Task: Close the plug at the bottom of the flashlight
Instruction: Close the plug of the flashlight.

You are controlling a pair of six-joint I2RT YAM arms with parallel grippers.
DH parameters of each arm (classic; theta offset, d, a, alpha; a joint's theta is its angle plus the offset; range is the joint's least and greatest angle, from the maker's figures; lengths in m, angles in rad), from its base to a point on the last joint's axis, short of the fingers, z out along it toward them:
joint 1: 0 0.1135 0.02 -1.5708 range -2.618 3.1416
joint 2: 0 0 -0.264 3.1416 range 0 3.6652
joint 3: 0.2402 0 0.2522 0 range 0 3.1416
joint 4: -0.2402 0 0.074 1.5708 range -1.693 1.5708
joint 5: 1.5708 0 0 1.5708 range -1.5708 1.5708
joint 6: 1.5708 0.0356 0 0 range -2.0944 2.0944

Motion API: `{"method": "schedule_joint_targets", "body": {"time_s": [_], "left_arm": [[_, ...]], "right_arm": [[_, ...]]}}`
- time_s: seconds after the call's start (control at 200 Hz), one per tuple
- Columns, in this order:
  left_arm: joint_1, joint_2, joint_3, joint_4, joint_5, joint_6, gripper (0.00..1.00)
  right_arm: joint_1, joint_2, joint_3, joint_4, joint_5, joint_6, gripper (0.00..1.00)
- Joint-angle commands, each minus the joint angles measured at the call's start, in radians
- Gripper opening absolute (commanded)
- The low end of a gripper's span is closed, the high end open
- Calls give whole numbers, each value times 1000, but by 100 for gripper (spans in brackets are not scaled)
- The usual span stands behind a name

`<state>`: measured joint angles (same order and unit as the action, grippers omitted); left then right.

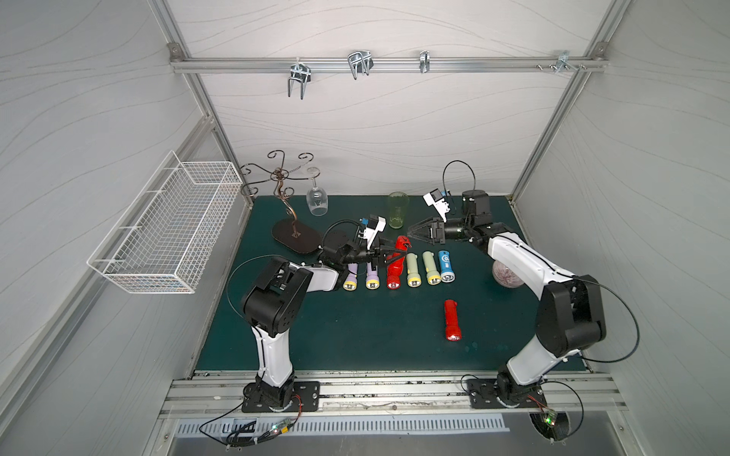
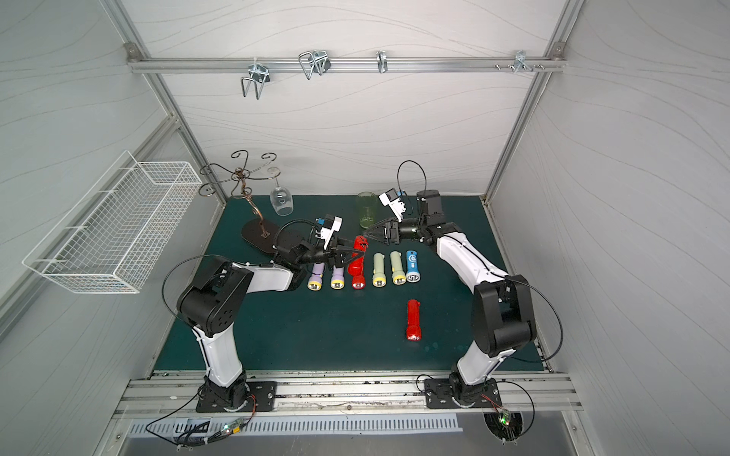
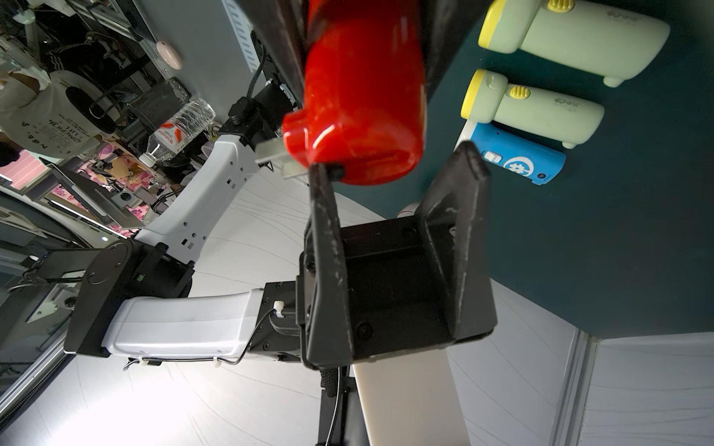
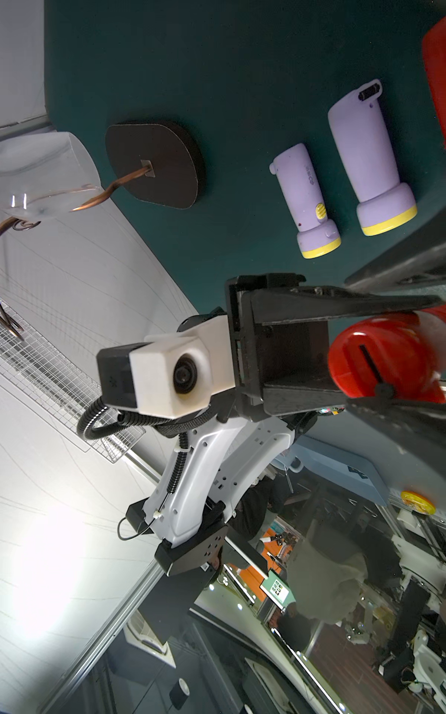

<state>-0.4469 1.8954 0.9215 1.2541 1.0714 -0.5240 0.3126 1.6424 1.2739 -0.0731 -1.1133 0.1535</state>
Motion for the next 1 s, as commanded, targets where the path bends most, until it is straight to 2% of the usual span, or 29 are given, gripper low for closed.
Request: {"method": "schedule_joint_targets", "body": {"time_s": [0.0,0.16,0.66,0.73,0.775,0.845,0.996], "left_arm": [[3,5,48,157,29,-34,0],[2,1,52,157,33,-39,0],[-1,-13,58,157,41,-56,0],[-2,-20,58,157,46,-59,0],[-3,-25,56,157,50,-62,0],[-6,-39,50,158,58,-64,0],[-19,-83,39,159,71,-50,0]], "right_arm": [[3,5,-9,45,-37,-4,60],[5,0,-18,58,-46,-9,56],[35,17,-32,49,-42,-25,57],[35,24,-34,49,-44,-25,52],[34,27,-36,55,-41,-21,45],[36,32,-42,65,-40,-21,40],[43,55,-48,53,-42,-32,38]]}}
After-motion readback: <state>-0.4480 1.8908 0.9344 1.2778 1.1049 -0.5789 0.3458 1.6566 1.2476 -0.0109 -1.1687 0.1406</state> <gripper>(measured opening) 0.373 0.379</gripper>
